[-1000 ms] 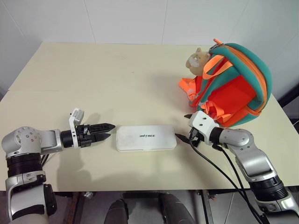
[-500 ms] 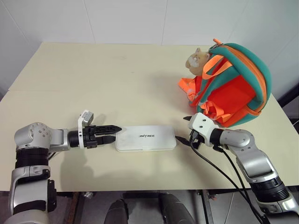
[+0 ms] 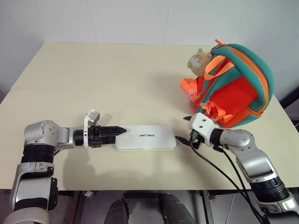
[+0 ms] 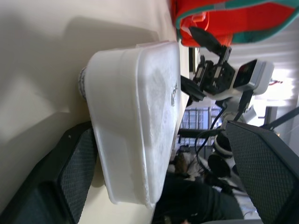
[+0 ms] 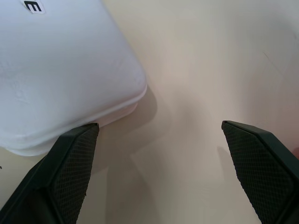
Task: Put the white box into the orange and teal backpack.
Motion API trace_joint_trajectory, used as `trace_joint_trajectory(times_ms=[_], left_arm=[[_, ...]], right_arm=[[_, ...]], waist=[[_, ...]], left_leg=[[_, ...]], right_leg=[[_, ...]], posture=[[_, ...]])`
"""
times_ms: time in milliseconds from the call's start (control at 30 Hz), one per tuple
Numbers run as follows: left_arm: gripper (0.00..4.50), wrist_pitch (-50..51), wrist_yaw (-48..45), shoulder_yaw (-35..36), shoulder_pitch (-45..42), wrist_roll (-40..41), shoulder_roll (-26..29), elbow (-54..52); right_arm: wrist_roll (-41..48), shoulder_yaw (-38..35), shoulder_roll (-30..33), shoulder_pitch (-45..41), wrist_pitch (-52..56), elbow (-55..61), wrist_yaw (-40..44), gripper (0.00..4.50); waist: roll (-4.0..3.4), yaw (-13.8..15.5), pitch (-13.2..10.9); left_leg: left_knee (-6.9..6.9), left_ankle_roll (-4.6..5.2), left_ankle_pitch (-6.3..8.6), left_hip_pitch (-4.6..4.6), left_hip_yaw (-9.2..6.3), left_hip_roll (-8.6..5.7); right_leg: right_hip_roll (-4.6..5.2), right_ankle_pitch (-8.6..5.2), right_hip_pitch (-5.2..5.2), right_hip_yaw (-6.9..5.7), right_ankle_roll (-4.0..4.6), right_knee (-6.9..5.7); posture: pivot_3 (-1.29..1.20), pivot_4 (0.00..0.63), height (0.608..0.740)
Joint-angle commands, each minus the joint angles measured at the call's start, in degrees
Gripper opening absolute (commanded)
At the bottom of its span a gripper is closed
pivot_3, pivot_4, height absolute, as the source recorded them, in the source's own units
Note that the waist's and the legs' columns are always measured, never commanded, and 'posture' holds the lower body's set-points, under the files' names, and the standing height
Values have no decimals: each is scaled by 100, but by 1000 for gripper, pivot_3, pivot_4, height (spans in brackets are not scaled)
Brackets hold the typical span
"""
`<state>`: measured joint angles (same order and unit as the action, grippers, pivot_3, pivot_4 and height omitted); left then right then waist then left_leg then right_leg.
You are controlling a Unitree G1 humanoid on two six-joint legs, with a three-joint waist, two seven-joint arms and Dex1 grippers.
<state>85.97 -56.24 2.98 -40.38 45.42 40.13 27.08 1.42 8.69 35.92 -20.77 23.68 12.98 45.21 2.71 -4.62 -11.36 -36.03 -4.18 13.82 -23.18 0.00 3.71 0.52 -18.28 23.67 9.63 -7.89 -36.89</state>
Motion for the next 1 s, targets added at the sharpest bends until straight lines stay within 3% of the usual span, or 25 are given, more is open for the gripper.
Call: trace_joint_trajectory(times_ms=[33, 133, 367, 433, 633, 1000], left_arm=[[4462, -167, -258, -297, -128, -122, 1, -69], [3855, -364, -429, -530, -228, -267, -15, 19], [1642, -686, -756, -768, -537, -567, -50, 394], [1320, -747, -842, -772, -610, -641, -48, 489], [1317, -814, -834, -426, -753, -632, -46, 749], [1245, -279, 204, 1588, -566, -12, -337, 213]], right_arm=[[21, -72, 43, -28, -83, 152, -17, 4462], [24, -87, 48, -15, -68, 179, -25, 4500], [24, -131, 73, 31, -50, 240, -48, 4500], [26, -144, 73, 43, -35, 260, -71, 4500], [67, -261, 46, 87, -39, 332, -186, 4500], [1144, -1618, -574, 375, 548, 1039, -922, 4500]], waist=[[0, 2, 0], [0, -2, 0], [0, -3, 0], [0, -3, 0], [0, -18, 0], [0, 5, 0]], left_leg=[[0, 0, 0, 0, 0, 0], [-1, 0, 0, 0, 0, 0], [5, 0, 0, -3, 0, 0], [3, 1, 0, -2, 0, 0], [4, 1, 0, -2, -1, 0], [9, 1, 0, -6, -6, 1]], right_leg=[[0, 0, 0, 0, 0, 0], [0, 0, 0, 0, 0, 0], [-1, -3, 3, 0, 4, 3], [-1, -3, 2, 0, 4, 3], [-1, -3, 3, 0, 3, 2], [0, -4, 4, -2, 1, 0]], posture=[[0, 150, 740], [0, 150, 740], [0, 150, 740], [0, 150, 740], [0, 150, 740], [0, 150, 740]])
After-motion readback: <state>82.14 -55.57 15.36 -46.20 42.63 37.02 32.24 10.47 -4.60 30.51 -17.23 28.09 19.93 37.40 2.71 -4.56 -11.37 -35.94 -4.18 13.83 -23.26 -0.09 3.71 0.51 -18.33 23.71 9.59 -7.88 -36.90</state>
